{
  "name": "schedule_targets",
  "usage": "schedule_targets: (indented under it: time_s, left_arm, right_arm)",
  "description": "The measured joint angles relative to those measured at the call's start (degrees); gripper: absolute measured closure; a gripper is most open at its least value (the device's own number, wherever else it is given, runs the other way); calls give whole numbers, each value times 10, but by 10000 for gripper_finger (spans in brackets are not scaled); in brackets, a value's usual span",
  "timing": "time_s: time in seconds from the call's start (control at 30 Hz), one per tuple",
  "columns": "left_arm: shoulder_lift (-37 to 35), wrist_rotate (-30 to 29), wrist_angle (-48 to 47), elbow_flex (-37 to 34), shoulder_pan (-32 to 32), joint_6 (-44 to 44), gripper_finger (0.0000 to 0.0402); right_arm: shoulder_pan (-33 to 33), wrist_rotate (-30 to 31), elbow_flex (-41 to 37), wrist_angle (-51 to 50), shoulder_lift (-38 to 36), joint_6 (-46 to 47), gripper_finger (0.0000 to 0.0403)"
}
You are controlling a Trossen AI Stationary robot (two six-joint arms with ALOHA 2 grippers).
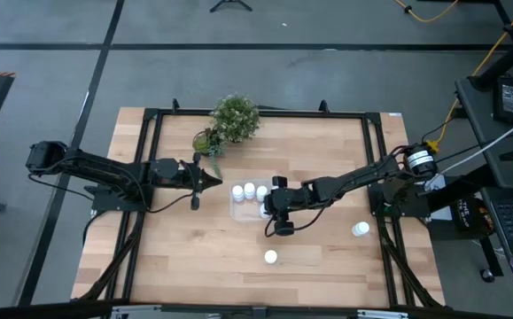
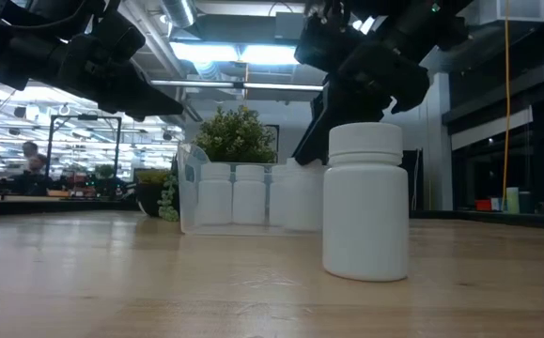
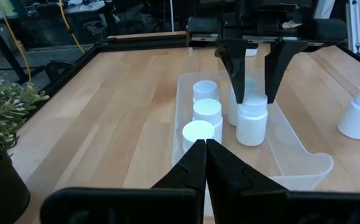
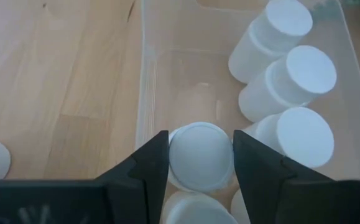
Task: Pick and place pill bottles into a basket
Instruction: Put the top pill bottle into the bin
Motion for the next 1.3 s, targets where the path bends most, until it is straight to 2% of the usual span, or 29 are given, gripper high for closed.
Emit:
schedule_targets:
  time_s: [0.43, 0.9, 1.13, 1.3]
  left_arm:
    - [0, 1, 0, 0, 0, 0, 398]
    - [0, 1, 0, 0, 0, 0, 396]
    - [0, 1, 0, 0, 0, 0, 398]
    - [0, 2, -2, 0, 0, -2, 396]
  right_arm:
    - [0, 0, 0, 1, 0, 0, 217]
    - [0, 0, 0, 15, 3, -1, 236]
    - [0, 8, 2, 28, 18, -4, 258]
    - [0, 7, 2, 23, 15, -3, 253]
